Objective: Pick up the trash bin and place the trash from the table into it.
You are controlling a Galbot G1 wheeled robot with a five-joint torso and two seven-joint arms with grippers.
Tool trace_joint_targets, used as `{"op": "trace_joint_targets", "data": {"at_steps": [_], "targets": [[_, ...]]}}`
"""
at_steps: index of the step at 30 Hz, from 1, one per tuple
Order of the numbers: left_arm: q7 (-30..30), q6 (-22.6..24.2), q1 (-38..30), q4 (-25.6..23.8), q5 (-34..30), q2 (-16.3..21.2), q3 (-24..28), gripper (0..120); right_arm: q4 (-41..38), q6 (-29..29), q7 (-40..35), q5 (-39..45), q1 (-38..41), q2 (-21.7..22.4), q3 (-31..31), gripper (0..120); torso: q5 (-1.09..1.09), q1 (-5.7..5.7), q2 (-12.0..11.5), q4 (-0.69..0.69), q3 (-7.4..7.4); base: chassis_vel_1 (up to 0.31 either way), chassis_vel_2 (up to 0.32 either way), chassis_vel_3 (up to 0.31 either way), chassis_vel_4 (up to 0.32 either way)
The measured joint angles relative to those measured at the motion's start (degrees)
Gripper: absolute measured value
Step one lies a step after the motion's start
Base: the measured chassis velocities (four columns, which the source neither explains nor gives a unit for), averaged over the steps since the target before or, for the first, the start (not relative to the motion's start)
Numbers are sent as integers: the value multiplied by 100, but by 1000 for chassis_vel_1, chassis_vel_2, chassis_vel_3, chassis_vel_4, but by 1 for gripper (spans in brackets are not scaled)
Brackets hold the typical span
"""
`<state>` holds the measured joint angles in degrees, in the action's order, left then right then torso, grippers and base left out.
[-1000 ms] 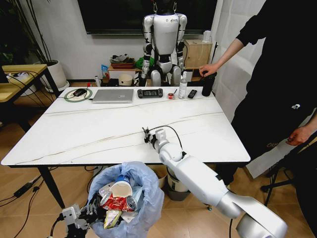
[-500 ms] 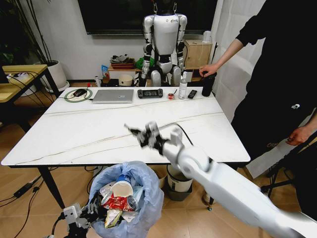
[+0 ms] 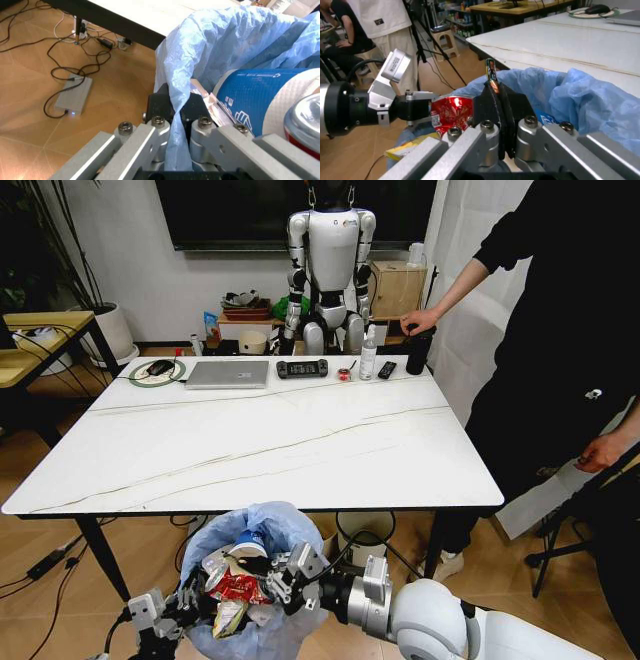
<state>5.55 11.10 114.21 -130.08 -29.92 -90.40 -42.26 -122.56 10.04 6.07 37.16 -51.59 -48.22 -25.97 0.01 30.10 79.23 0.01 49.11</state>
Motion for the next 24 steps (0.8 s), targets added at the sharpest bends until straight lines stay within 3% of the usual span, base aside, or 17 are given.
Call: {"op": "trace_joint_targets", "data": {"at_steps": [8,13,19,24], "targets": [[0,0,-7,12,24,-35,33,0,60,-114,-6,-204,-93,44,75,0,0,0,0,0,0,0,0,0,0],[0,0,-7,2,24,-32,29,0,106,-186,-63,-368,-179,55,103,12,0,0,-1,0,0,0,0,0,0],[0,2,-26,16,9,-23,36,0,105,-193,-180,-413,-250,59,189,40,-1,0,-1,0,0,0,0,0,0],[6,10,-30,33,10,5,67,0,9,-292,-359,-410,-355,10,470,55,-1,0,-1,0,0,0,0,0,0]]}}
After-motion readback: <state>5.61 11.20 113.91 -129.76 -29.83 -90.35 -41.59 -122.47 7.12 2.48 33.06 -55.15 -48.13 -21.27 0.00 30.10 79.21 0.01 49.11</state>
